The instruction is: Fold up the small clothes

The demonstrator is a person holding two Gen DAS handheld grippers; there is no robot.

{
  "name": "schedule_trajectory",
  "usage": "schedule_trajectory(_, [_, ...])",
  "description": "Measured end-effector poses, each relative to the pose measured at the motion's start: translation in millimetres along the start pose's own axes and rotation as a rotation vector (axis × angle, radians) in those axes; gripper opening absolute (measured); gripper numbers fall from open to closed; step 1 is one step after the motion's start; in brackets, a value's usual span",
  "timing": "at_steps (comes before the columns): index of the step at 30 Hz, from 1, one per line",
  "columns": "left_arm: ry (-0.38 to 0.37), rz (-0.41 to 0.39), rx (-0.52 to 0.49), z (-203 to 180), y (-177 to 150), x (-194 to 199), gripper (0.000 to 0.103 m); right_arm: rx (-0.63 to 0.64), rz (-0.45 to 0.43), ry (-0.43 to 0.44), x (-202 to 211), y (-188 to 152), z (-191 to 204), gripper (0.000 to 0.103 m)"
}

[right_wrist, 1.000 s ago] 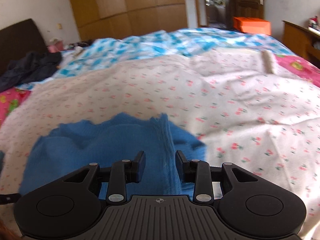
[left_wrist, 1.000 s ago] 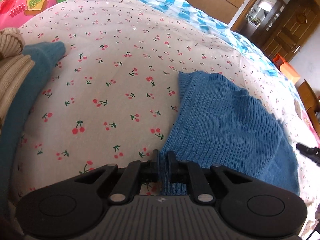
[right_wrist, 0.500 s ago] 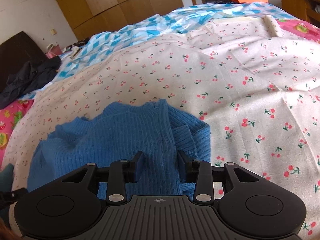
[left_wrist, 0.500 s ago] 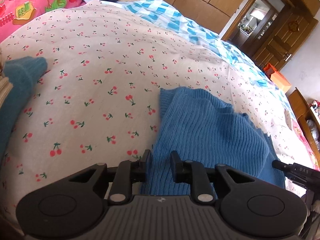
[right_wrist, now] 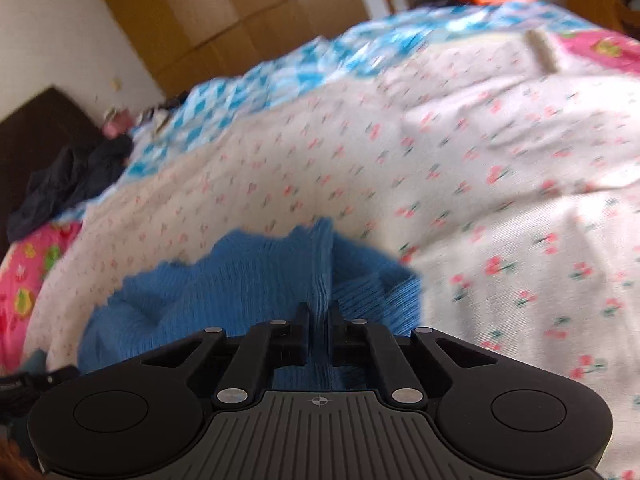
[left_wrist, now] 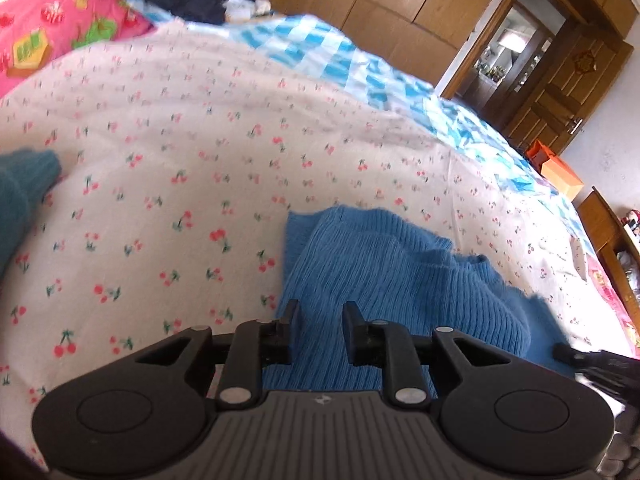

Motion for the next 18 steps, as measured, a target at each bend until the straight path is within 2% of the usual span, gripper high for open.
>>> schedule_trajectory(3, [0.046, -0.028, -0.017, 0.6, -2.8, -6.2, 0.027, -0.065, 0.012, -0.053, -0.5, -7.5, -22.2, 0.006])
schedule_trajectory(5, [0.087, -0.01, -0.004, 8.4, -8.1, -14.3, 0.027, -0.009, 0.055, -0.092, -11.4, -17.6, -21.0, 0.006])
schedule_trajectory(7, [0.082, 0.005, 0.024, 16.7, -12.5, -16.2, 0.033, 0.059, 0.054, -0.114, -12.1, -20.2, -9.8, 0.015])
schedule_trajectory(10, [0.081, -0.005, 0.04, 21.4, -12.9, -11.1, 0.034, 0.124, 0.003, -0.129, -1.3, -10.5, 7.0, 0.016])
schedule_trajectory(11, [0.083, -0.011, 0.041, 21.3, -13.0, -9.3, 0.034, 0.146, -0.025, -0.159, 4.4, -6.2, 12.4, 0.018])
schedule_trajectory(13, [0.088, -0.015, 0.038, 21.1, -14.2, -6.2, 0.034, 0.216, -0.094, -0.227, 17.3, 2.5, 26.7, 0.031])
schedule_trajectory(14, [0.099, -0.014, 0.024, 20.7, -15.4, -5.0, 0.034, 0.255, -0.129, -0.243, 22.0, 6.1, 37.1, 0.033])
schedule_trajectory(16, [0.138, -0.023, -0.018, 20.5, -17.1, -2.9, 0.035, 0.32, -0.157, -0.217, 25.0, 8.8, 62.5, 0.036])
schedule_trajectory(18, [0.177, -0.037, -0.044, 24.0, -17.3, -0.2, 0.034, 0.355, -0.122, -0.103, 17.4, 5.3, 95.1, 0.036])
Point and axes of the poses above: each gripper's, at about its wrist camera, not at the fingertips, and x roughly against the way its jaws point, z to its left, y to its top, the point moved 5 cm from there along -x, roughly the way its jaws point, and after that the axes turned 4 degrees about x, right-handed, at the moved point
